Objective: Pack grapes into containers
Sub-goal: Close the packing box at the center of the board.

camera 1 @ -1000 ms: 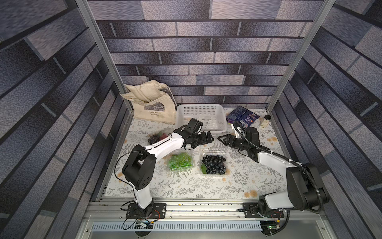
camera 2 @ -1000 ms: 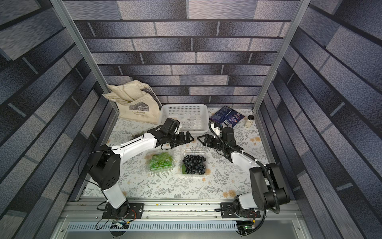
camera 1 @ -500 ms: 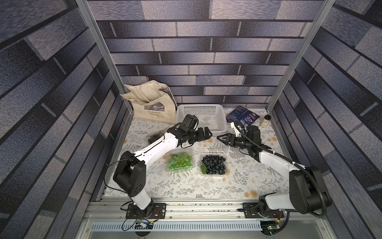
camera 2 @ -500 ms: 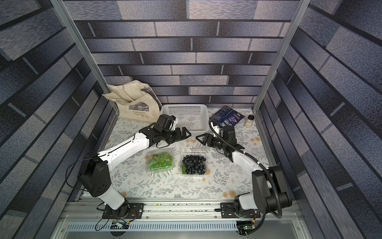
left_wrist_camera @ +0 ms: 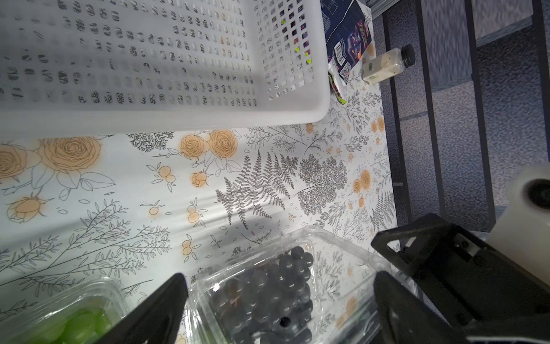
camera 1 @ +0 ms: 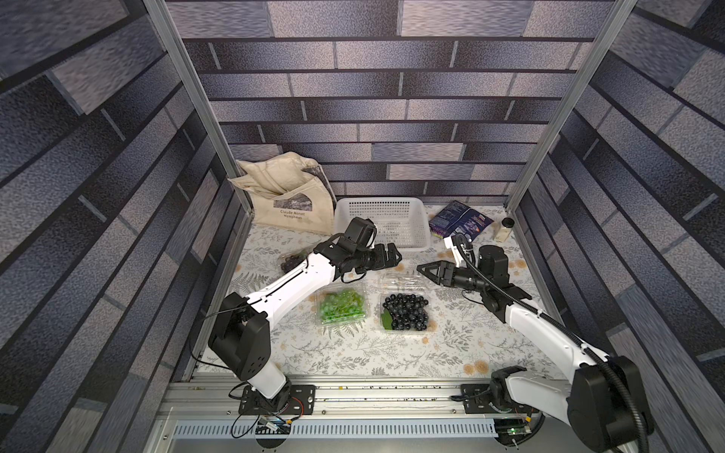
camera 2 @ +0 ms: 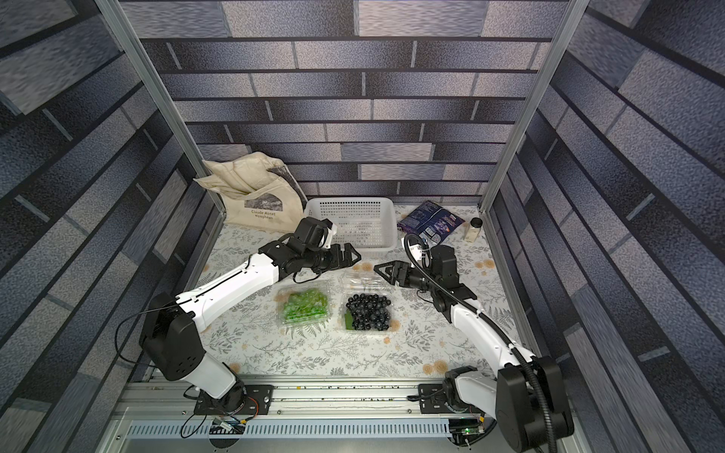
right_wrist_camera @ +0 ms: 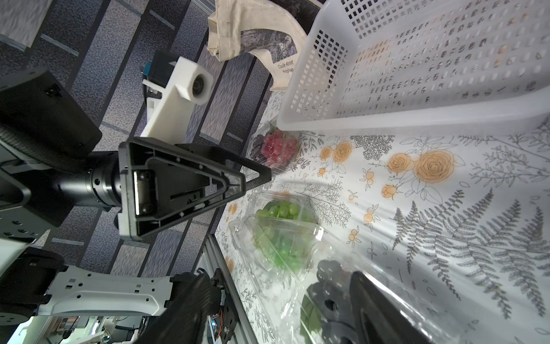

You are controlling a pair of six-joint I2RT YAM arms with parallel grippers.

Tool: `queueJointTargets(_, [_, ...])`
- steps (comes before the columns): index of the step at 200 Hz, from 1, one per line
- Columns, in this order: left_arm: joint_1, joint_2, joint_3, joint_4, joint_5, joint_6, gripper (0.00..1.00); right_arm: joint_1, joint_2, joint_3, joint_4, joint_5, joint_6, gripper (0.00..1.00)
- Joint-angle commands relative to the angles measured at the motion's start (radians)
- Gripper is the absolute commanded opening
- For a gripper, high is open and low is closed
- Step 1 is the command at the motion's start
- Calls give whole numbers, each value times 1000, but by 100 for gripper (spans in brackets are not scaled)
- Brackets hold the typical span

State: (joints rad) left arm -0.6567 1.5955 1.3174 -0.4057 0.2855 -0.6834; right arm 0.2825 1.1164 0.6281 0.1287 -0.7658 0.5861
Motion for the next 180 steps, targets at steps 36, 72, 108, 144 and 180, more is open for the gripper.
queueJointTargets(36, [-96,-37,-41,-59,-34,42,99,96,-205,-82,-265,123,-44,66])
queueJointTargets(72, [-174,-40,-81,-78,-60,36,97,128,-342,-152,-355,186,-17,57])
queueJointTargets(108, [-244,-48,-146,-53,-91,-3,96,160,-444,-205,-465,249,1,49])
queueJointTargets(144, [-290,-37,-181,-23,-107,-30,96,192,-511,-228,-556,308,1,44])
queueJointTargets(180, [-314,-19,-188,-11,-112,-46,96,215,-520,-226,-651,352,-6,38])
